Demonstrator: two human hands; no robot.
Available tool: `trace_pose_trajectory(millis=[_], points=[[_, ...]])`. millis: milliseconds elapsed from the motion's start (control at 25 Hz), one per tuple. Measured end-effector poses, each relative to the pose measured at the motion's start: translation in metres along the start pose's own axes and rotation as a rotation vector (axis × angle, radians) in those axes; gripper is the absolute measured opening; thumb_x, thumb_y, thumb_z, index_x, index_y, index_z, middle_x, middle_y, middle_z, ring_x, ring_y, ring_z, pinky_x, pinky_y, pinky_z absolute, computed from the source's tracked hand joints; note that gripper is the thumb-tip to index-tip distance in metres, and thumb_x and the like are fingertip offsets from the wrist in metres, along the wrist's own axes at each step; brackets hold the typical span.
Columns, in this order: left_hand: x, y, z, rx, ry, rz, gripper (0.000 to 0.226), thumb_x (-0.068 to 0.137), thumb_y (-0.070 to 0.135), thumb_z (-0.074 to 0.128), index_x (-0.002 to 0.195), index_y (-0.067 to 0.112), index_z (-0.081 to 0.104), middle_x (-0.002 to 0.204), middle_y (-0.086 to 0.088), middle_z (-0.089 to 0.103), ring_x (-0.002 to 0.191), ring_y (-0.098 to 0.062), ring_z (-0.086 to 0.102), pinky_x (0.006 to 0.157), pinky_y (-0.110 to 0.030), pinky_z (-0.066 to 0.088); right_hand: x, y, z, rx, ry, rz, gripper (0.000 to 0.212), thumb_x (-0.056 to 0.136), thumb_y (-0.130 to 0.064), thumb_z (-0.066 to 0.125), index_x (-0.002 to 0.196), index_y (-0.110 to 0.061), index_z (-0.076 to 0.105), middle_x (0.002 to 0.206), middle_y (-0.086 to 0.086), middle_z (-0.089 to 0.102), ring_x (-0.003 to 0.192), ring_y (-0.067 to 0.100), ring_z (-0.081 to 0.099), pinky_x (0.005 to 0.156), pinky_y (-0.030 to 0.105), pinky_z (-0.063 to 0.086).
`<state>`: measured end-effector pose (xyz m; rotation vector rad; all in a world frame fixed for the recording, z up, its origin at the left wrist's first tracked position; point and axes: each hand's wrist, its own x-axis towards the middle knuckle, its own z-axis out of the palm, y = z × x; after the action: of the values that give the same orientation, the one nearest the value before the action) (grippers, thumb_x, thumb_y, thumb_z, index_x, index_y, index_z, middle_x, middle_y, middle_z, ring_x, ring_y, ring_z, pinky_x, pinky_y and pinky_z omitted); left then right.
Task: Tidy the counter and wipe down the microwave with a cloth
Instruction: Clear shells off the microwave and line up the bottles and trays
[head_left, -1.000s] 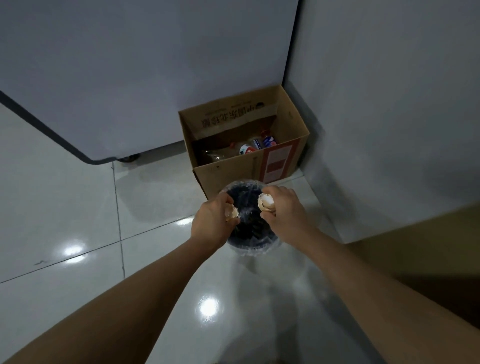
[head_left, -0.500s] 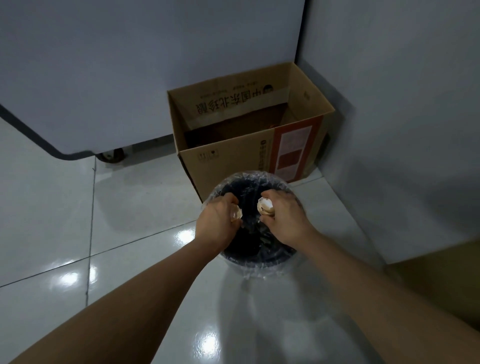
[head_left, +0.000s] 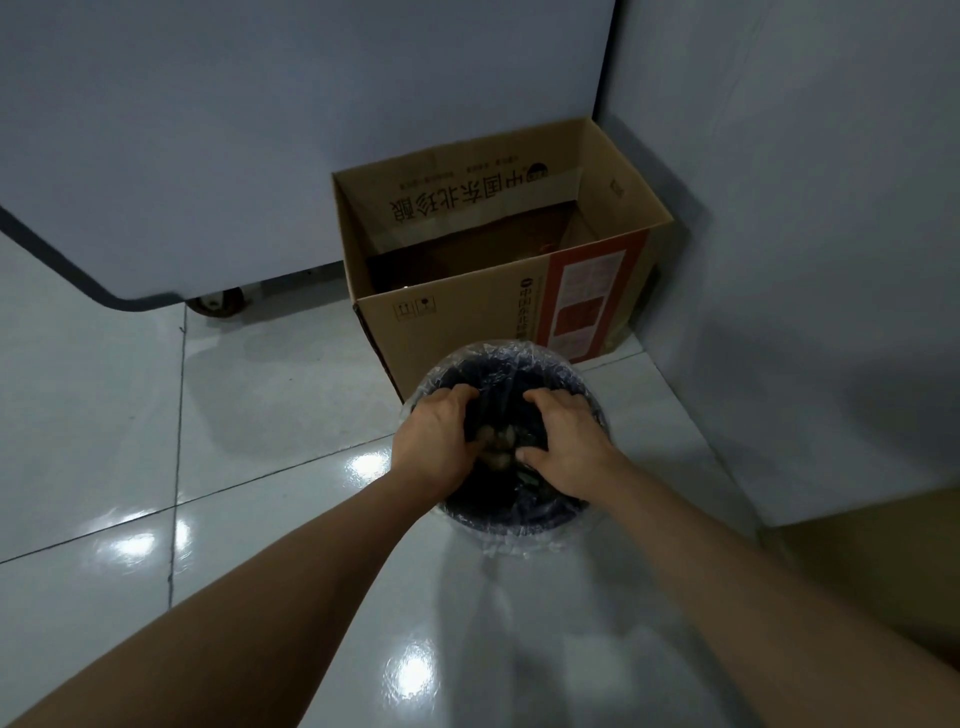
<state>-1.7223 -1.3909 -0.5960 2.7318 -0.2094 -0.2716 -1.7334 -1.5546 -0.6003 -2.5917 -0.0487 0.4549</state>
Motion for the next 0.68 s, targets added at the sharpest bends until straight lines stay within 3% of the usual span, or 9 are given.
trace_pose_trajectory(millis=[280, 520, 680], points=[[-0.049, 0.035, -0.112, 0.054, -0.089, -0.070, 0.055, 0.079, 0.026, 0.070, 0.127, 0.026, 0.045, 0.123, -0.001, 0.058, 0.106, -0.022, 0.057, 0.074, -0.033, 0.050, -0.067, -0.063, -0.085, -0.023, -0.079, 0.049, 0.070, 0.084, -0.025, 0.066, 0.142, -0.020, 0.028, 0.143, 0.005, 0.035, 0.135, 0.025, 0.024, 0.110, 0.037, 0.027], [-0.098, 0.079, -0.261, 0.104, -0.081, -0.117, 0.047, 0.081, 0.026, 0.068, 0.123, 0.023, 0.046, 0.121, -0.001, 0.059, 0.106, -0.021, 0.056, 0.069, -0.029, 0.046, -0.136, -0.163, -0.200, -0.097, -0.153, -0.033, 0.067, 0.086, -0.027, 0.065, 0.142, -0.018, 0.029, 0.145, 0.006, 0.035, 0.136, 0.025, 0.027, 0.113, 0.038, 0.028], [-0.132, 0.100, -0.360, 0.134, -0.051, -0.161, 0.055, 0.082, 0.025, 0.068, 0.130, 0.023, 0.041, 0.123, -0.002, 0.057, 0.107, -0.021, 0.056, 0.079, -0.033, 0.053, -0.173, -0.234, -0.272, -0.129, -0.195, -0.098, 0.064, 0.087, -0.027, 0.064, 0.141, -0.020, 0.030, 0.146, 0.003, 0.035, 0.136, 0.022, 0.030, 0.113, 0.036, 0.031]])
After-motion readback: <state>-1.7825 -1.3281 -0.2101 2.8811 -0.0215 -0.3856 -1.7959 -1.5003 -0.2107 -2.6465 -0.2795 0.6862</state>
